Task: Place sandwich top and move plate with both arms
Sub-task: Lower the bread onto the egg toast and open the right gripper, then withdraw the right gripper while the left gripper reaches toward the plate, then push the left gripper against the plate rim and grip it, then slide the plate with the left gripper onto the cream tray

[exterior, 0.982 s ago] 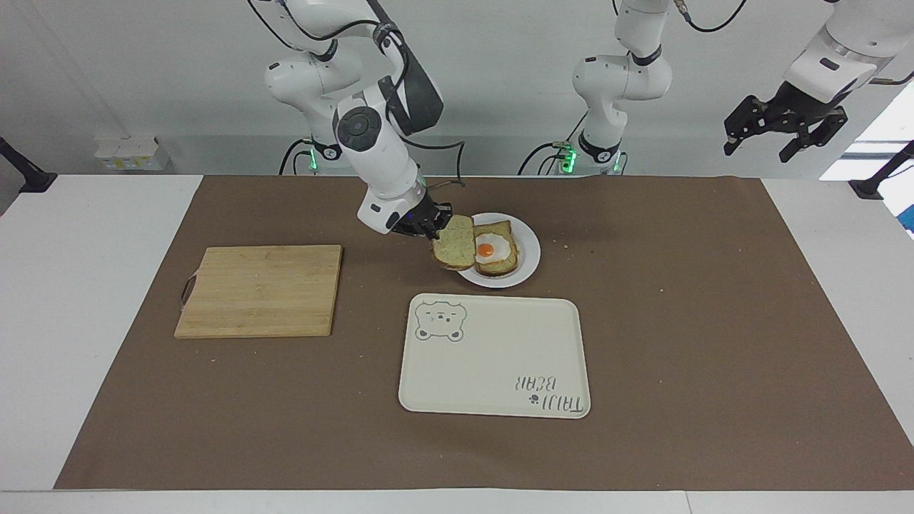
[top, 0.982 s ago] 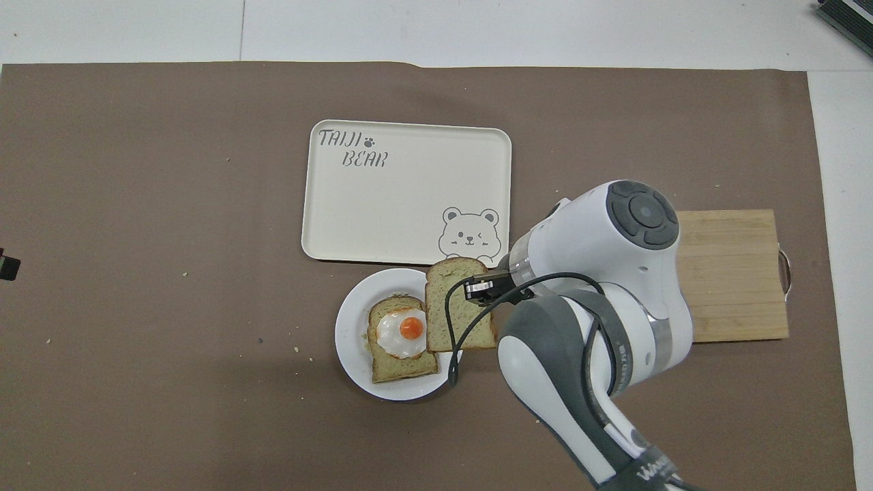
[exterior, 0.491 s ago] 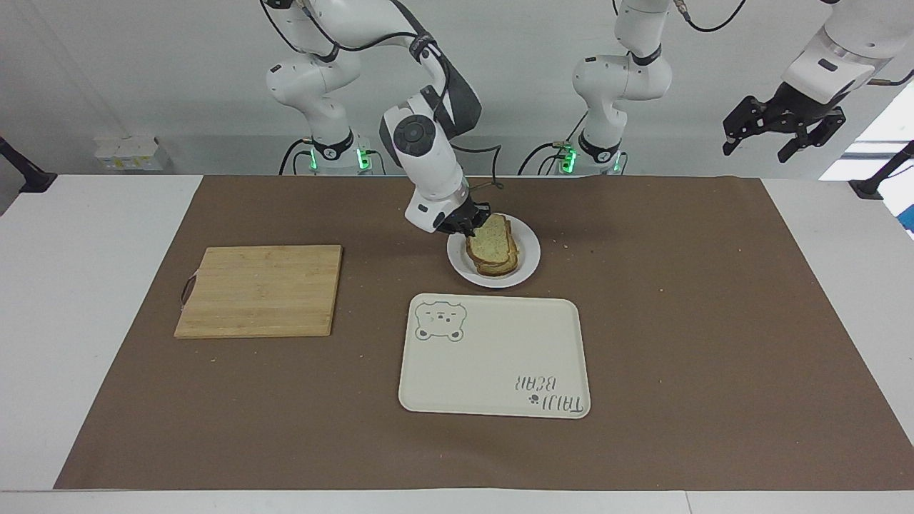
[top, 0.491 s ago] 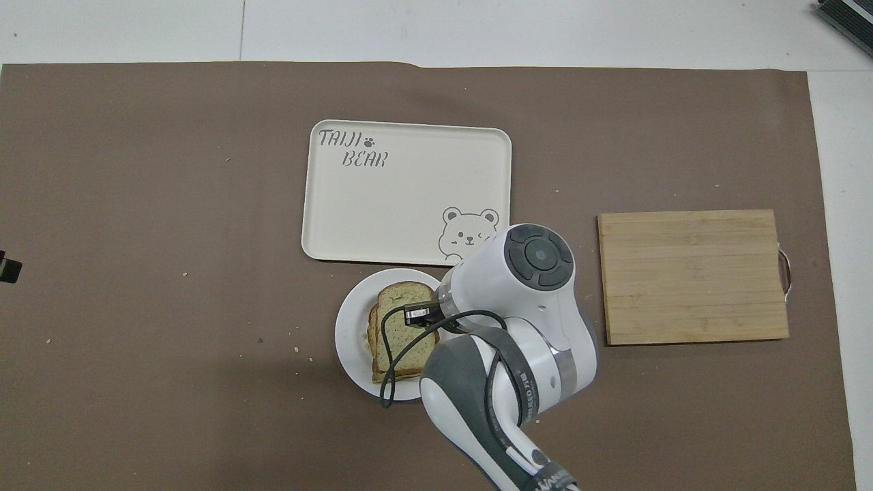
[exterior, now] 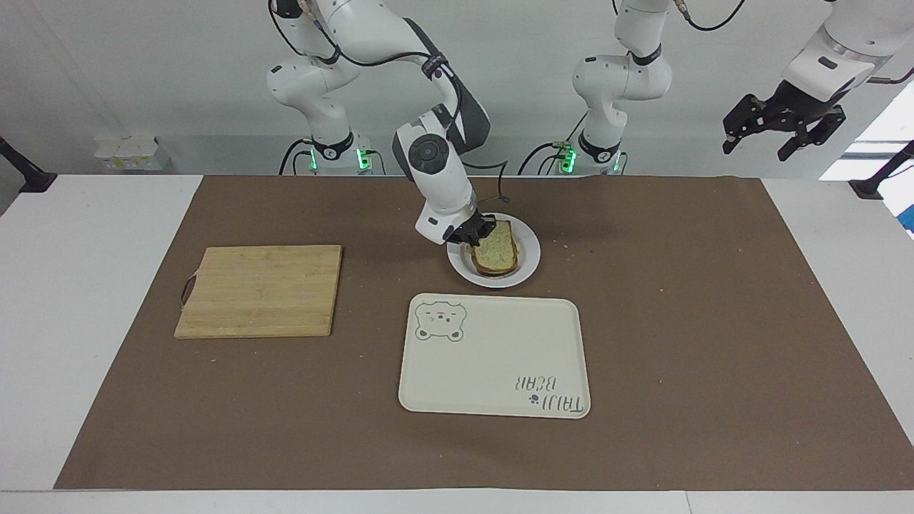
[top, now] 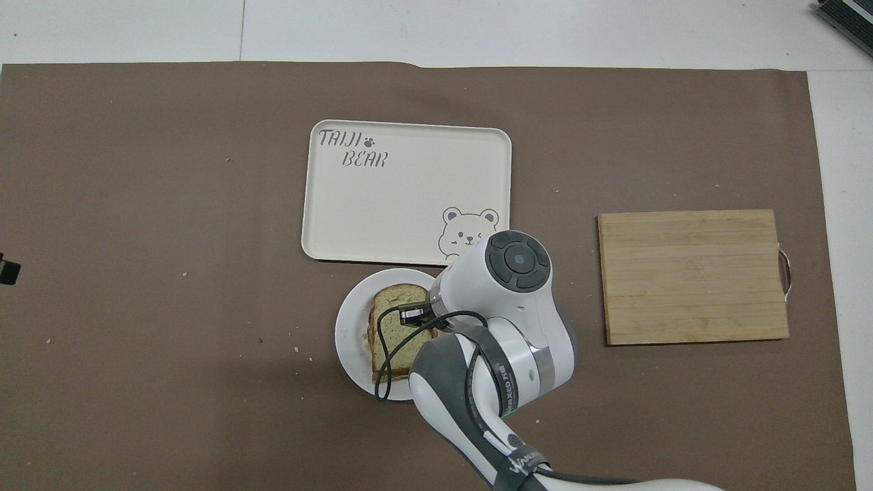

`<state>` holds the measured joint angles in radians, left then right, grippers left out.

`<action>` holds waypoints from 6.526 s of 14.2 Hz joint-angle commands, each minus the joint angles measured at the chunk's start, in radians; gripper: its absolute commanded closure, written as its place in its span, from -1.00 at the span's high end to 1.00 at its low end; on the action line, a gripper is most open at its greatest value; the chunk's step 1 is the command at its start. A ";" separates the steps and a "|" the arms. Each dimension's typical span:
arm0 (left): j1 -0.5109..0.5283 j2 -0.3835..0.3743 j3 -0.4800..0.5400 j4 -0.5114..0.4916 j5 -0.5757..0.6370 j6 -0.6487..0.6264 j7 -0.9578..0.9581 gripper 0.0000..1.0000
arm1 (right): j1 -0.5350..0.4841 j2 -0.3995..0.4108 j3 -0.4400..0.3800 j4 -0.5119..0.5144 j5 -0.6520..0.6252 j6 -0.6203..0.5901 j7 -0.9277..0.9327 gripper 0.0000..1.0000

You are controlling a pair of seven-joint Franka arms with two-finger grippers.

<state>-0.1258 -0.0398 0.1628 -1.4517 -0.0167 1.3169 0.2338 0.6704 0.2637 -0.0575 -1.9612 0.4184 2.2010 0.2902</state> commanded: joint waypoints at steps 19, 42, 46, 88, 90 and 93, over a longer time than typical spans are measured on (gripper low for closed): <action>-0.018 -0.219 0.000 -0.424 -0.218 0.220 -0.002 1.00 | -0.285 -0.101 -0.013 0.047 -0.207 0.003 -0.060 1.00; -0.262 -0.085 -0.005 -1.233 -1.532 0.891 0.726 0.52 | -0.577 -0.319 -0.035 0.320 -0.405 -0.572 -0.266 1.00; -0.261 0.046 -0.005 -1.233 -1.701 0.814 0.946 0.51 | -0.577 -0.319 -0.038 0.363 -0.431 -0.595 -0.276 1.00; -0.287 0.012 0.003 -1.211 -1.804 0.742 0.836 -1.00 | -0.578 -0.336 -0.035 0.361 -0.440 -0.607 -0.309 1.00; -0.287 0.001 0.006 -1.182 -1.803 0.746 0.777 -1.00 | -0.578 -0.336 -0.035 0.361 -0.440 -0.607 -0.309 1.00; -0.284 0.001 0.006 -1.100 -1.787 0.789 0.672 -1.00 | -0.578 -0.336 -0.035 0.361 -0.440 -0.607 -0.309 1.00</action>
<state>-0.4121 -0.0190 0.1658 -2.5996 -1.8052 2.0805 0.9826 0.1051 -0.0596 -0.0959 -1.5979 -0.0415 1.6097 0.0022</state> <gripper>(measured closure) 0.956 0.000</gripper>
